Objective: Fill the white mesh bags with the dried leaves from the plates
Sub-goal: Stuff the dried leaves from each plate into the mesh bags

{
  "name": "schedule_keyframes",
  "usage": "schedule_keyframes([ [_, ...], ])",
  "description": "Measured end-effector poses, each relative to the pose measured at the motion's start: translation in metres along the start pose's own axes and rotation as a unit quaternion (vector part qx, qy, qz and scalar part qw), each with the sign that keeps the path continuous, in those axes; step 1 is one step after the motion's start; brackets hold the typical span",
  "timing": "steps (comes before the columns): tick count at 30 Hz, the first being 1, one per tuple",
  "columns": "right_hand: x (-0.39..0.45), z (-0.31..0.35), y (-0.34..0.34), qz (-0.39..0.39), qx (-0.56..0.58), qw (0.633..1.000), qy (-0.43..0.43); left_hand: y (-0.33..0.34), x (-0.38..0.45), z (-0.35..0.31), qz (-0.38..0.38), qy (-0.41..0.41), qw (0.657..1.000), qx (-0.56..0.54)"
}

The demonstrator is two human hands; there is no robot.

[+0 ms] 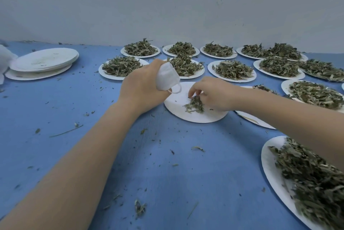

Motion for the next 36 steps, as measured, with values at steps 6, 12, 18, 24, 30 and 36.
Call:
schedule_keyframes([
  [6, -0.011, -0.006, -0.016, -0.048, 0.045, 0.998, -0.020, 0.001, 0.000, -0.002, -0.008, 0.015, 0.999, 0.029],
  [12, -0.012, 0.015, 0.007, -0.017, 0.006, 0.999, -0.038, 0.000, 0.000, -0.003, -0.008, 0.025, 0.999, 0.042],
  [18, -0.026, 0.026, -0.002, -0.105, 0.051, 0.991, -0.072, 0.005, -0.001, 0.000, 0.008, 0.021, 0.999, 0.037],
  [24, -0.029, 0.017, -0.041, -0.171, 0.131, 0.975, -0.048, 0.007, -0.001, 0.002, 0.030, 0.004, 0.999, 0.026],
  [30, -0.021, 0.031, -0.075, -0.183, 0.211, 0.959, -0.053, 0.012, -0.001, -0.005, 0.052, 0.022, 0.997, 0.044],
  [36, -0.005, 0.044, -0.066, -0.124, 0.268, 0.955, -0.025, 0.009, 0.000, -0.003, 0.001, -0.006, 1.000, 0.003],
])
Point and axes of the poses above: each hand's wrist, its own x-axis towards the middle knuckle, its own y-axis out of the palm, z = x × y, the point moved 10 cm from there along x, towards the middle knuckle, and after that the axes turned 6 degrees about y, right-handed, at the moved point
